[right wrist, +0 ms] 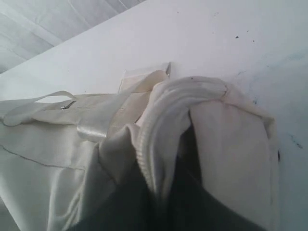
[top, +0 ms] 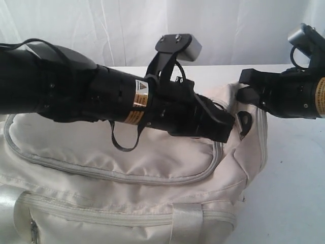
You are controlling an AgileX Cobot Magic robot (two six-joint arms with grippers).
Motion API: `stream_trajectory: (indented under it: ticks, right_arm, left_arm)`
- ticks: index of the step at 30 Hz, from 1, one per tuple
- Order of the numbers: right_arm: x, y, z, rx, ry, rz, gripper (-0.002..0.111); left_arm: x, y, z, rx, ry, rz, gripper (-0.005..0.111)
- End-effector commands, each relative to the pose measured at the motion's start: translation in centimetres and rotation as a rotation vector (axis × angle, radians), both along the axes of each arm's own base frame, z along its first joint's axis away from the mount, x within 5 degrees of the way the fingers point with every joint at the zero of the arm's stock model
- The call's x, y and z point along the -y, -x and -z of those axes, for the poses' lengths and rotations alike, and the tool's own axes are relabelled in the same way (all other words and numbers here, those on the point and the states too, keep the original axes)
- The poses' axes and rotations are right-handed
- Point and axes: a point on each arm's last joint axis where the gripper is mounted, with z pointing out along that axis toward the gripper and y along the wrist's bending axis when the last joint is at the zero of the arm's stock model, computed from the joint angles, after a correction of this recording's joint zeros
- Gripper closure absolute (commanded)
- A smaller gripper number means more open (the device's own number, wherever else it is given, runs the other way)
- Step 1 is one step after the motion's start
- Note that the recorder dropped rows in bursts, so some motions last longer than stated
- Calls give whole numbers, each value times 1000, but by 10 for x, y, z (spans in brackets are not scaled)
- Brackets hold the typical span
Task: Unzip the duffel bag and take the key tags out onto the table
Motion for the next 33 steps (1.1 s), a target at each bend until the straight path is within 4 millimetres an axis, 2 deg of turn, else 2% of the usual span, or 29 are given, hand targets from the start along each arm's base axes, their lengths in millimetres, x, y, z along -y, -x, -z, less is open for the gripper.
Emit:
stream_trajectory:
  ticks: [1, 5, 8, 12, 16, 17, 20, 23, 33]
  right_arm:
    - [9, -6, -7, 22, -20, 113, 108]
    - [9, -2, -14, 46, -27, 97, 107]
    - [6, 4, -20, 70, -27, 34, 99]
    - [3, 12, -28, 141, 16, -55, 73]
    - [1, 23, -46, 244, 63, -146, 41]
    - [1, 25, -51, 264, 75, -170, 37]
    - [-4, 28, -64, 292, 47, -225, 36]
    - [-9, 24, -64, 276, 25, -277, 36]
    - [-21, 1, -31, 124, -16, -376, 37]
  left_arm:
    - [3, 36, 7, -64, -11, 162, 107]
    - [-5, 37, 23, -72, -63, 102, 107]
    - [-13, 34, 25, -39, -83, 24, 107]
    - [-16, 34, 18, -8, -71, 7, 107]
    - [-18, 30, 17, 12, -76, -33, 107]
    - [-18, 29, 17, 16, -78, -42, 107]
    - [-18, 28, 17, 21, -81, -54, 107]
    - [-18, 28, 17, 21, -80, -53, 107]
    - [-18, 30, 15, 19, -75, -43, 107]
